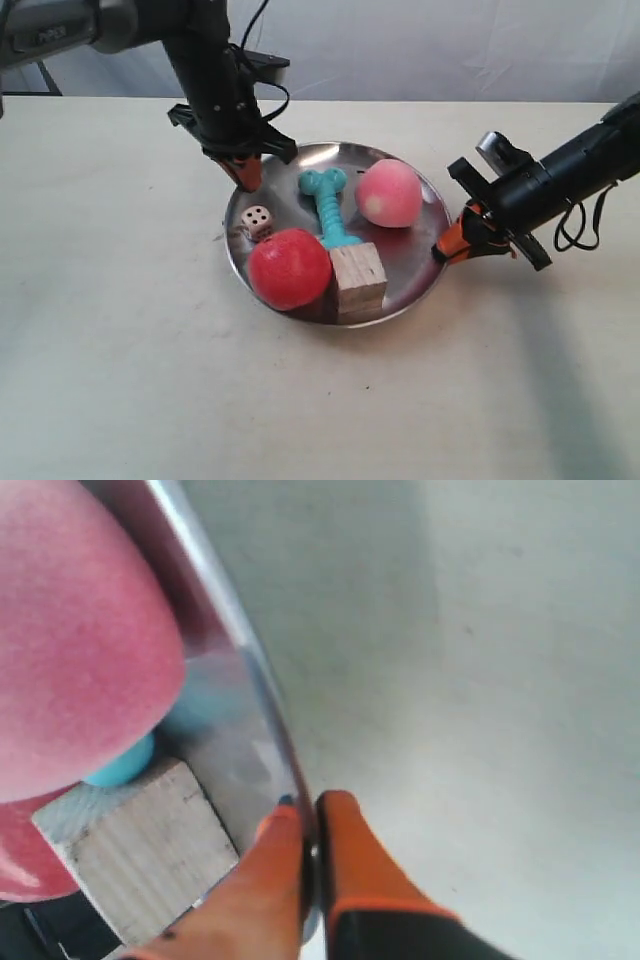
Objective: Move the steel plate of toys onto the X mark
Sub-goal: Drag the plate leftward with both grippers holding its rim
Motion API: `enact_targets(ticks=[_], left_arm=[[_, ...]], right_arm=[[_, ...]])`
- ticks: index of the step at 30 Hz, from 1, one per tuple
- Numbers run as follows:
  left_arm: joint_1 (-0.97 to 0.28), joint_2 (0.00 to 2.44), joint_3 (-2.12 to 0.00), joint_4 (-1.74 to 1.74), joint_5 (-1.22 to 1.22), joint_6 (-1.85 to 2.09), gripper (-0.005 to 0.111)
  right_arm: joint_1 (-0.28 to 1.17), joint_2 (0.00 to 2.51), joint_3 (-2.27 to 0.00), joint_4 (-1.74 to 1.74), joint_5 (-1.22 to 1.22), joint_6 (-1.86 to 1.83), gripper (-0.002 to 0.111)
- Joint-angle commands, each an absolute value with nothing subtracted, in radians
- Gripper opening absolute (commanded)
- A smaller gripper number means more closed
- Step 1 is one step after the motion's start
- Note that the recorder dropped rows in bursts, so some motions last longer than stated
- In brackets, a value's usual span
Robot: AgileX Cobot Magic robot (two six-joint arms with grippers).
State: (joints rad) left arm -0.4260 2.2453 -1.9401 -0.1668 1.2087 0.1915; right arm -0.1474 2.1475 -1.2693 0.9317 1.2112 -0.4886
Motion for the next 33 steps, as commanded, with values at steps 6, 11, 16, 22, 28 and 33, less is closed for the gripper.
enact_targets(ticks=[6, 11, 16, 22, 28, 33], left_arm=[[-0.307, 2.228, -1.861, -0.147, 1.221, 0.185, 0.0], [-0.264, 2.237, -1.861, -0.144, 1.221, 0.185, 0.0], [-0.241, 2.281, -1.861, -0.144, 1.221, 0.185, 0.0], [-0.239, 2.334, -1.861, -0.142, 1.221, 0.185, 0.0], [-0.239, 2.352, -1.861, -0.125, 1.221, 0.168, 0.0], [-0.239, 2.352, -1.863, -0.045, 1.221, 0.102, 0.006]], right_arm=[[0.024, 2.259, -1.58, 0.992, 1.221, -0.295, -0.001], [0.095, 2.365, -1.742, 0.992, 1.221, -0.201, -0.001], [0.135, 2.457, -1.869, 0.901, 1.221, -0.111, -0.001], [0.151, 2.476, -1.908, 0.799, 1.221, -0.074, -0.001], [0.151, 2.482, -1.907, 0.749, 1.221, -0.074, -0.001], [0.151, 2.496, -1.907, 0.745, 1.221, -0.073, 0.006]])
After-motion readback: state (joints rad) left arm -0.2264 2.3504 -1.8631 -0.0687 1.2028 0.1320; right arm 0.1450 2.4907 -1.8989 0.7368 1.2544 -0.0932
